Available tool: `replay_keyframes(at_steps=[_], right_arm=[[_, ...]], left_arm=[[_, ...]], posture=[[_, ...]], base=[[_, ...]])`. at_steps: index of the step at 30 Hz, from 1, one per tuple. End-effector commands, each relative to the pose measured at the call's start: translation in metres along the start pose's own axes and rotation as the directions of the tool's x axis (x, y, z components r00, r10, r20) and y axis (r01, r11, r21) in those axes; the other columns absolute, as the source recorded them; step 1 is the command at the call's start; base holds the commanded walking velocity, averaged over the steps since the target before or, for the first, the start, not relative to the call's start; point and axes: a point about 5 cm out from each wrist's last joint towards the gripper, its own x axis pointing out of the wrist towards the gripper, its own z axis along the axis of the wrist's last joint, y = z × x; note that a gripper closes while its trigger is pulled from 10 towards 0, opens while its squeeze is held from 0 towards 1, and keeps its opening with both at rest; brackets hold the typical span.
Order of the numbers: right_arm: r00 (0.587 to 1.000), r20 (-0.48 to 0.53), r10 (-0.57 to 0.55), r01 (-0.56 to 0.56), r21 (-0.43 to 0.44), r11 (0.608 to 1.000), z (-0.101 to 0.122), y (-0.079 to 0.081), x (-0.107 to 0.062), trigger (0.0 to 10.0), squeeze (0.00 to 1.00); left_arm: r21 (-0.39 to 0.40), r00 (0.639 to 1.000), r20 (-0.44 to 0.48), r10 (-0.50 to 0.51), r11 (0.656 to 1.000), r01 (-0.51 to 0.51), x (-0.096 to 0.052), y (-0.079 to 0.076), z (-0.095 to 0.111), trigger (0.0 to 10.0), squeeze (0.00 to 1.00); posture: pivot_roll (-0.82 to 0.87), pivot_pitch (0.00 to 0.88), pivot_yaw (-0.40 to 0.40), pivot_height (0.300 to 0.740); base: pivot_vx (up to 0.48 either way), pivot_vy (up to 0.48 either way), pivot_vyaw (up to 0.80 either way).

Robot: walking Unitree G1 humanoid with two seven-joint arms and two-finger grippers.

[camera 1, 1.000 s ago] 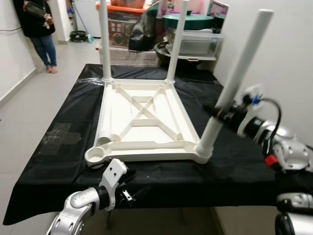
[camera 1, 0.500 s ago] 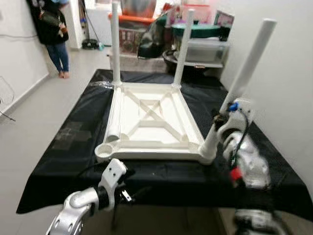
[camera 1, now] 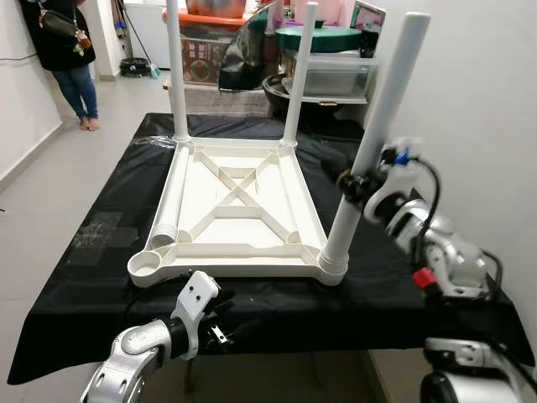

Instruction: Building children table

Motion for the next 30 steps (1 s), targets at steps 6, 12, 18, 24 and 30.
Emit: replay_keyframes(at_steps=[6,12,18,24,30], right_arm=[[0.962,-0.197,0.188,-0.206,-0.076,0.976,-0.024,-0.009,-0.015,0.0,0.00],[0.897,-0.281,-0.341,0.308,-0.158,0.938,-0.050,-0.053,-0.013,0.0,0.00],[0.706,-0.209,-0.676,0.689,-0.014,0.724,-0.069,-0.025,-0.018,0.0,0.00],[0.817,-0.195,-0.543,0.554,0.000,0.833,-0.068,0.018,0.002,10.0,0.00],[0.867,-0.132,-0.481,0.481,-0.032,0.876,-0.053,0.020,0.010,10.0,0.29]], left_arm=[[-0.019,1.000,-0.008,-0.007,1.000,0.006,0.000,-0.002,-0.004,10.0,0.00],[-0.019,1.000,-0.012,-0.005,1.000,0.005,-0.002,-0.002,-0.004,10.0,0.00],[-0.020,1.000,-0.013,-0.011,1.000,0.011,-0.003,-0.003,-0.004,10.0,0.00],[-0.024,1.000,-0.011,-0.017,1.000,0.017,-0.003,-0.003,-0.003,10.0,0.00],[-0.025,1.000,-0.014,-0.021,0.999,0.021,-0.004,-0.003,-0.004,10.0,0.00]], posture=[[0.07,0.000,-0.116,0.740],[0.07,0.000,-0.113,0.740],[0.07,0.000,-0.109,0.740],[0.07,0.000,-0.102,0.740],[0.07,0.000,-0.104,0.740]], base=[[0.000,0.000,0.00],[0.000,0.000,0.00],[0.000,0.000,0.00],[0.000,0.000,0.00],[0.000,0.000,0.00]])
